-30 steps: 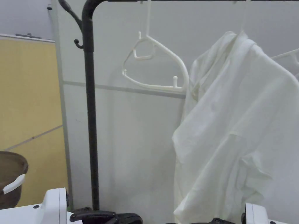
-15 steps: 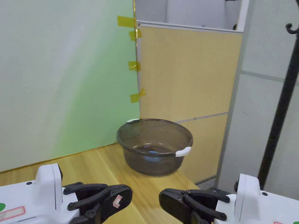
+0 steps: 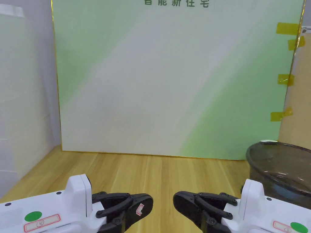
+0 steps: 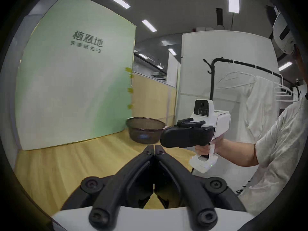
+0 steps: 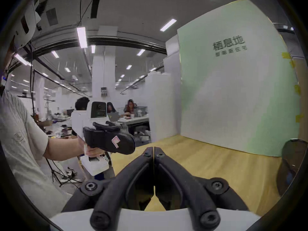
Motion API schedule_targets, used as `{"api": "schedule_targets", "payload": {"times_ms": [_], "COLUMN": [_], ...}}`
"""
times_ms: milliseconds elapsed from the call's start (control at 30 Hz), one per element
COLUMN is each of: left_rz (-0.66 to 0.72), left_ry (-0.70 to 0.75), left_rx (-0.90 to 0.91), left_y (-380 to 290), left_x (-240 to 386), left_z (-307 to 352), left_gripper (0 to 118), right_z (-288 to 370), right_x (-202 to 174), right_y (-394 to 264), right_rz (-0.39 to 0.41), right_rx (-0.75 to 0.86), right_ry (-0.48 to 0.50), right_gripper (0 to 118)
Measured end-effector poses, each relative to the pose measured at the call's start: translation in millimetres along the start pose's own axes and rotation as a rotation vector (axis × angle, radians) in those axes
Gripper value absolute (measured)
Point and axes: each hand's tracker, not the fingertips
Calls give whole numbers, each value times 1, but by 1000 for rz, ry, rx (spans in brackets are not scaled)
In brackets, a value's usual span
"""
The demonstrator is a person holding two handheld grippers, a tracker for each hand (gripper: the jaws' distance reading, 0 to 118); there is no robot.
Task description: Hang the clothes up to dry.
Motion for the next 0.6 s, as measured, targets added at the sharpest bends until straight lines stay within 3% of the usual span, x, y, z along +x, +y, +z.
{"api": "schedule_targets", "payload": {"times_ms": [167,267,400,500,567,600], "left_rz": [1,-37,5,-74,-35,-5], "left_ry": [22,109,316,593,731,734], "left_rx": [16,41,9,-85,-159,-156], "left_y": [1,1,-9,-34,-50,-59], "left_x": [-6,-9,-33,-62,-81,-93], "left_z": [-8,-19,-49,-86,-107,-112], "left_gripper": [2,2,2,2,2,2], "right_z": [-9,-10,-22,-34,-43,-49], "right_x": [5,12,32,58,75,82], "right_y": [-7,-8,-14,-27,-38,-44], "right_rz": [-25,-25,-23,-43,-65,-31], "right_rx": [3,1,-62,-99,-111,-129], "right_ry": [9,-75,-385,-620,-744,-814], "right_gripper": [0,0,0,0,0,0]}}
